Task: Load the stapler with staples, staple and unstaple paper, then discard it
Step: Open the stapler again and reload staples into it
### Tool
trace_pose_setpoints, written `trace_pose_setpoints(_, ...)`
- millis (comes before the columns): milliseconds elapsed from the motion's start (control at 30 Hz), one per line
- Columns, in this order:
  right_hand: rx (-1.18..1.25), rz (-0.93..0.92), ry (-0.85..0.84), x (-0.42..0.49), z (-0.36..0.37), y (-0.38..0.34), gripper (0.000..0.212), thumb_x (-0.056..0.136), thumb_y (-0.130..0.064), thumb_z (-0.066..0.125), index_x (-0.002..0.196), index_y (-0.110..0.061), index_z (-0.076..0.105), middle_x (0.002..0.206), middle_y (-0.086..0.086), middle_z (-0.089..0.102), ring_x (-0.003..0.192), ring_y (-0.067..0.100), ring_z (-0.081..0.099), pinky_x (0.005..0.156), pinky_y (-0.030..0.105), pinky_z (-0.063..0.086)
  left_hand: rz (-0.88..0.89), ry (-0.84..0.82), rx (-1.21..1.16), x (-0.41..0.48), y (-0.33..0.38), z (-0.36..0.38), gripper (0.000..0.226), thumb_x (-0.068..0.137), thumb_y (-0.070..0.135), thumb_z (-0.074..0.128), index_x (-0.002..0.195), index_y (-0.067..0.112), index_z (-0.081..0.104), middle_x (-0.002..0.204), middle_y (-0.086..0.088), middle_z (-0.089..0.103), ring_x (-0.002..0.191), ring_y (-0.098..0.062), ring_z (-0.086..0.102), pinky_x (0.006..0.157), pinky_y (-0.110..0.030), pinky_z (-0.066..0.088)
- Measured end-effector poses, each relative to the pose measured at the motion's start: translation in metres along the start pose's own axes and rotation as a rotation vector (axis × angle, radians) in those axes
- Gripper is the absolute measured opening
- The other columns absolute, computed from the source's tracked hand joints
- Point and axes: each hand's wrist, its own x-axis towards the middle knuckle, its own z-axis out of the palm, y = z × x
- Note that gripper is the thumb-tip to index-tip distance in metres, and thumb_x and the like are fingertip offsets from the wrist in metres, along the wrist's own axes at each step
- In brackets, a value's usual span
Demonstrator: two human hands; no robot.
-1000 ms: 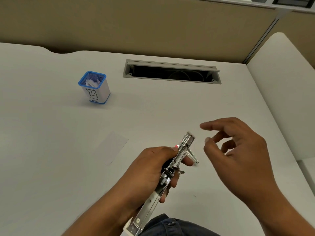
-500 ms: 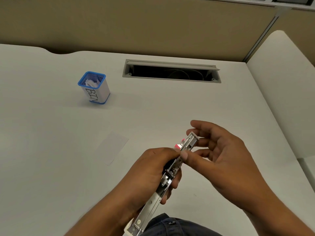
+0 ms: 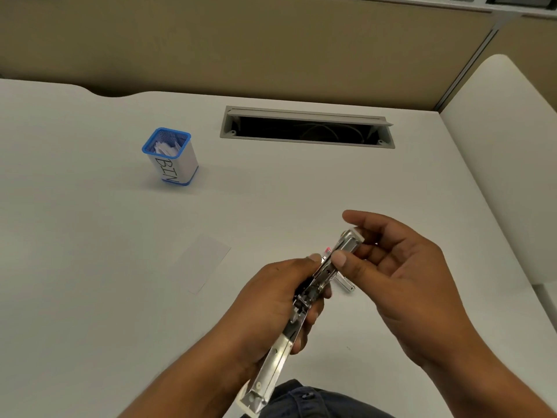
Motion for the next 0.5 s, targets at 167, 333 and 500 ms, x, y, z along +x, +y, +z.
trace_pose_setpoints(167,-0.054,-0.182,-0.045,-0.007,0.009,-0.008,0.035,0.069,-0.020,0.083,0.102,-0.026,0.074,0.091,-0.003,0.077,0.084,0.015,0.074,0.073,0.018,0.057,-0.099,0.152,-0.260,0.015,-0.004,-0.001,0.047,0.090,0.055,0.054,0.068,0.015,0.063,0.052,-0.004,0.050,0.031,-0.012,0.040,0.038,-0.016,0.033)
trace_pose_setpoints(333,-0.361,-0.464,-0.272,-0.014,0.021,-0.008,0.058,0.064,-0.034,0.090,0.117,-0.026,0.068,0.115,-0.009,0.070,0.110,0.014,0.066,0.092,0.020,0.049,-0.135,0.289,-0.496,0.031,-0.005,0.002,0.053,0.093,0.050,0.052,0.059,0.010,0.056,0.042,-0.003,0.048,0.030,-0.012,0.043,0.036,-0.016,0.035)
trace_pose_setpoints(500,-0.502,-0.526,-0.450,-0.013,0.019,0.001,0.087,0.061,-0.046,0.091,0.137,-0.026,0.053,0.132,-0.016,0.060,0.123,0.010,0.058,0.102,0.021,0.043,-0.183,0.283,-0.640,0.028,-0.011,0.004,0.052,0.089,0.048,0.059,0.055,0.009,0.059,0.038,-0.004,0.048,0.027,-0.014,0.048,0.033,-0.015,0.040)
